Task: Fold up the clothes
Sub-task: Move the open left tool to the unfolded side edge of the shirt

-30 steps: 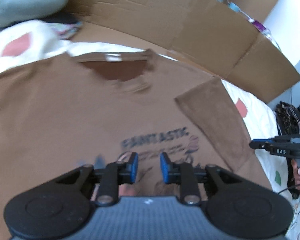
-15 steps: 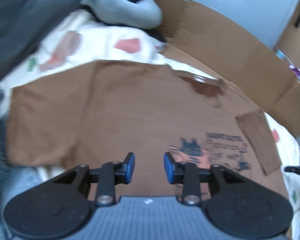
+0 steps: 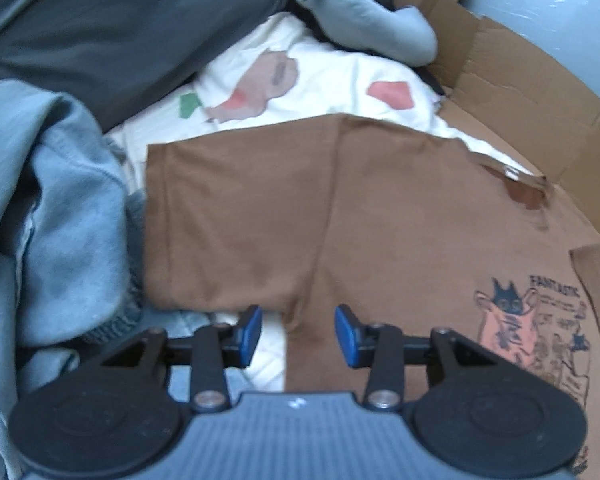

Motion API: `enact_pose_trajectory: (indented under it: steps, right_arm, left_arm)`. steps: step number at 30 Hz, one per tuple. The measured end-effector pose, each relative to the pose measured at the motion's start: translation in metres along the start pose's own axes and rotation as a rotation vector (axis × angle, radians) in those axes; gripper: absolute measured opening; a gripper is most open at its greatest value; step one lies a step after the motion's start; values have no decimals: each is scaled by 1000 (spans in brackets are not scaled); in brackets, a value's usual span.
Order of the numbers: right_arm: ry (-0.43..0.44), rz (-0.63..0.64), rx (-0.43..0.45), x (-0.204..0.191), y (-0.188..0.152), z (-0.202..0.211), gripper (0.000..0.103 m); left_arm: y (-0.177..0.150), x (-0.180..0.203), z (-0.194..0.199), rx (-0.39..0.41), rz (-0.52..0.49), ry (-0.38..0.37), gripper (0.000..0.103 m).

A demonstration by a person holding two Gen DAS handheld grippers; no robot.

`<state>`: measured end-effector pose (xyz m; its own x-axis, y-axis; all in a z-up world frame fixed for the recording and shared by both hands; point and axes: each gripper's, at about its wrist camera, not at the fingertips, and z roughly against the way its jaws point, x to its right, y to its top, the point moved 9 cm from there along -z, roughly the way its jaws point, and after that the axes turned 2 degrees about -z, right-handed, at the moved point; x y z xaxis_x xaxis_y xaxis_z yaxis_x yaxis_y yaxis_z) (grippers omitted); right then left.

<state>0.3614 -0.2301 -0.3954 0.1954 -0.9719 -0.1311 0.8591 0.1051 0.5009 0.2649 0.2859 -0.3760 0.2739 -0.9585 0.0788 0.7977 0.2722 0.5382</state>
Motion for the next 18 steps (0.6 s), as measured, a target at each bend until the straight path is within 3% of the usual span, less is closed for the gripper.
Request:
enact_pose_trajectory:
  steps: [2, 9, 13, 18]
  right_arm:
    - [8, 18, -1, -7, -1, 0, 13]
    - [49, 57, -19, -32, -6, -1, 13]
    - [59, 63, -29, -41, -9, -2, 13]
    - [75, 76, -19, -53, -8, -2, 13]
  left_arm:
    - [-3, -7, -5, 0, 27, -11, 53]
    - [-9, -35, -19, 27, 193, -54, 56]
    - [-12, -49, -25, 60, 276, -90, 64]
    - [-17, -62, -29, 97, 350, -149, 64]
